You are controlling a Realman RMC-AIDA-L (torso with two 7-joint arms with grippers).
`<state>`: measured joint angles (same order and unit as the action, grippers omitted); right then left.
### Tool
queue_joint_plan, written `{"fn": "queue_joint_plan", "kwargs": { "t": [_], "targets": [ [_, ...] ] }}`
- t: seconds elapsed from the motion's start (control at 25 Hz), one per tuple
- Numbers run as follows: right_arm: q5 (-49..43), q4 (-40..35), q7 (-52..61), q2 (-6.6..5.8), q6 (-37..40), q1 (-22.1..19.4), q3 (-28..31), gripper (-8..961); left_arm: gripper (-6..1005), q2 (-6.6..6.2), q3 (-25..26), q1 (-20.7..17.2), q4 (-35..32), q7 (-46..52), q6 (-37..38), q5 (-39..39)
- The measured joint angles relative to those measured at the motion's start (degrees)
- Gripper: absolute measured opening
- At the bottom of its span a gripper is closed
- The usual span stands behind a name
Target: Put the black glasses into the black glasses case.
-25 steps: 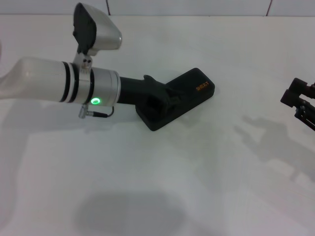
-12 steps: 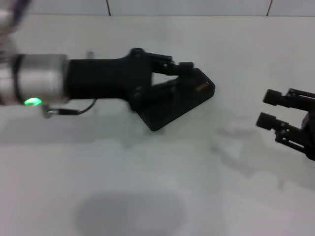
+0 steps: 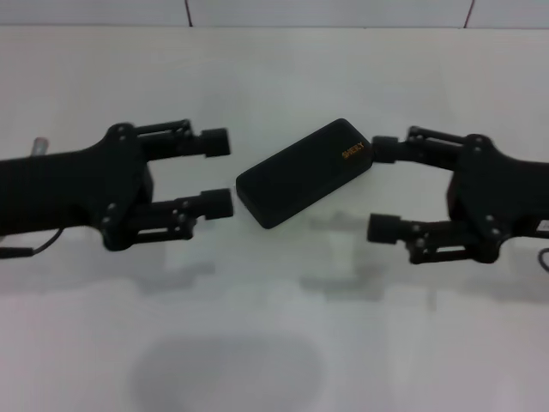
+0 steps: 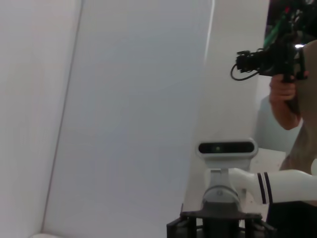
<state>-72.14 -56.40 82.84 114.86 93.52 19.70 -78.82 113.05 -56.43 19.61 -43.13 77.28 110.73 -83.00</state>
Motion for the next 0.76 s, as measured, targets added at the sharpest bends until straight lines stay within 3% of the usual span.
{"fn": "queue_joint_plan", "kwargs": {
  "t": [0.04, 0.16, 0.76],
  "targets": [
    [-0.52, 0.03, 0.31, 0.11, 0.09, 0.40, -0.01, 885, 614, -0.38, 0.02, -0.49, 0.82, -0.87, 0.27, -0.13],
    [-1.56, 0.05, 0.82, 0.40, 0.57, 1.36, -0.07, 885, 684, -0.84, 0.04, -0.74, 2.22, -2.40, 0.80, -0.55],
    [-1.53, 2.86, 0.95, 0.61, 1.50, 1.62, -0.83, 885, 684, -1.78, 0.09, -1.80, 5.58, -5.37, 0.92, -0.93]
  ]
}}
